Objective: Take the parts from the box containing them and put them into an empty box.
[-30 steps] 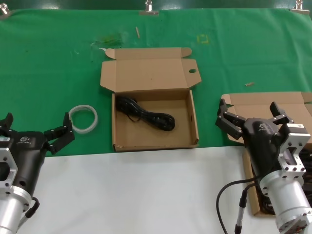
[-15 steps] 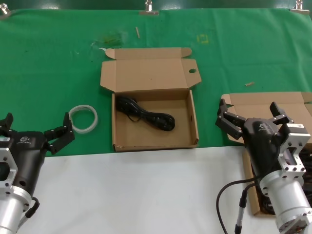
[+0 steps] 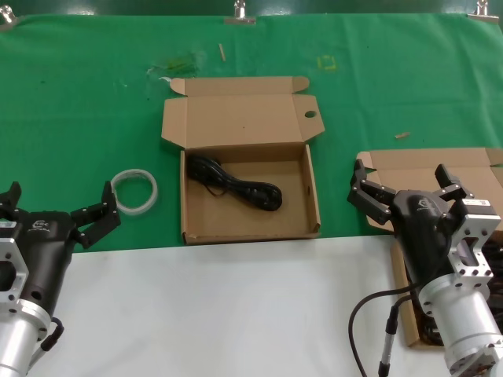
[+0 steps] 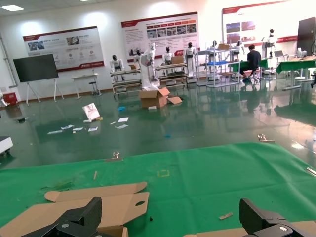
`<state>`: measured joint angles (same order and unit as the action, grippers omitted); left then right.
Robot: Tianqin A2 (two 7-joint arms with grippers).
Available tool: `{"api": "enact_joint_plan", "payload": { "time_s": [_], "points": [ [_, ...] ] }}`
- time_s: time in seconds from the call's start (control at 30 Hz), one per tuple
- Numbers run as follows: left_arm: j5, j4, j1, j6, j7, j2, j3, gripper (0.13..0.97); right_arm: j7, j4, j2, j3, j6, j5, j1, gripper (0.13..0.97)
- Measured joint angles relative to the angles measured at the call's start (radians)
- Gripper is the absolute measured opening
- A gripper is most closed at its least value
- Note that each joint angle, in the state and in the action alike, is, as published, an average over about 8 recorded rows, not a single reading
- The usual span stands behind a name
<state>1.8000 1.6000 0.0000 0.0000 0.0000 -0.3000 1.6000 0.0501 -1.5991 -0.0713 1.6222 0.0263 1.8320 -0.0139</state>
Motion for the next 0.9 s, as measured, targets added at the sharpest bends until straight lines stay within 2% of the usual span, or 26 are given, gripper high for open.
{"api": "enact_joint_plan", "payload": {
  "time_s": [0.9],
  "points": [
    [0.000,0.000,0.000,0.000,0.000,0.000,0.000,0.966,0.000,0.000,0.000,0.000,0.000,0.000,0.000,0.966]
  ]
}}
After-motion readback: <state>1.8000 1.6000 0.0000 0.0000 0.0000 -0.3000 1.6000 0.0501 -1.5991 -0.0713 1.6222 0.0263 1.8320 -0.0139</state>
